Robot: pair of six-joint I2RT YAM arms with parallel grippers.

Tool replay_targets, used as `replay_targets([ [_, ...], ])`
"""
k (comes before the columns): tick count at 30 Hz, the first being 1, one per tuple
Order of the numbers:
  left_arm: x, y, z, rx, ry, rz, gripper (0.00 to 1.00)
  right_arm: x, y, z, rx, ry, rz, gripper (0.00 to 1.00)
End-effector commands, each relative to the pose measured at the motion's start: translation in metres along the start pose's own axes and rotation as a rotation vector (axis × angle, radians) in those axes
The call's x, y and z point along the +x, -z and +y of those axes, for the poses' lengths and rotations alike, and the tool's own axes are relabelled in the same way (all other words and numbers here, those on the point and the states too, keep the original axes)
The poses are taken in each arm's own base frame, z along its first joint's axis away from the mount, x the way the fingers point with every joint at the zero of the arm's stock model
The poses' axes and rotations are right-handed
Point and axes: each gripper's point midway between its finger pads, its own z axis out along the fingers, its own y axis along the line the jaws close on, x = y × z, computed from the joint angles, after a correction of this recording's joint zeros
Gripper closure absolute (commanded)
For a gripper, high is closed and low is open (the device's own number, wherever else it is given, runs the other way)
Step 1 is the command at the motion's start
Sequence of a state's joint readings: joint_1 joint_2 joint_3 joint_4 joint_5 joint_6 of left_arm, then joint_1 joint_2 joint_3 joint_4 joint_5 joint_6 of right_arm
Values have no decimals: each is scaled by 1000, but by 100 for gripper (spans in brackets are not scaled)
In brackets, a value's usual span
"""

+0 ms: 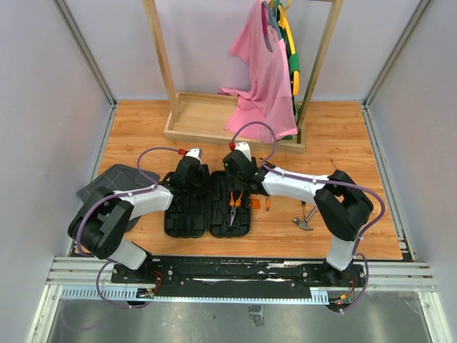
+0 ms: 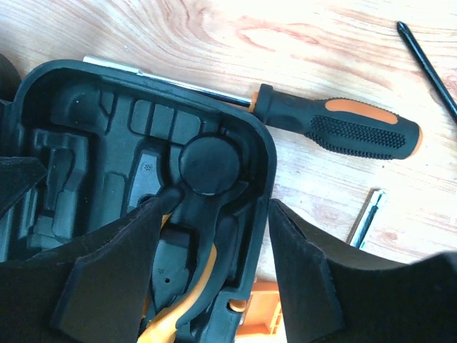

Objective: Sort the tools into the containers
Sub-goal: Place the pliers in the storage box.

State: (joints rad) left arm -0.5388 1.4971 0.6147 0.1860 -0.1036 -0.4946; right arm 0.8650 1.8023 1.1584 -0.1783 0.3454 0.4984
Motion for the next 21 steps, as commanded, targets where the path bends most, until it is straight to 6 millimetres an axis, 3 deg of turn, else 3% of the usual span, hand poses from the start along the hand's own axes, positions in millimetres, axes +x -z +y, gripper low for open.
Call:
replay_targets([
  [1,15,-2,23,-85,-18,33,58,3,13,-7,40,7,-2,38],
  [12,16,-2,23,-86,-18,35,58,-10,33,13,-114,-18,-60,36],
  [21,15,-2,23,-88,-18,33,58,7,39,8,-95,-65,17,56],
])
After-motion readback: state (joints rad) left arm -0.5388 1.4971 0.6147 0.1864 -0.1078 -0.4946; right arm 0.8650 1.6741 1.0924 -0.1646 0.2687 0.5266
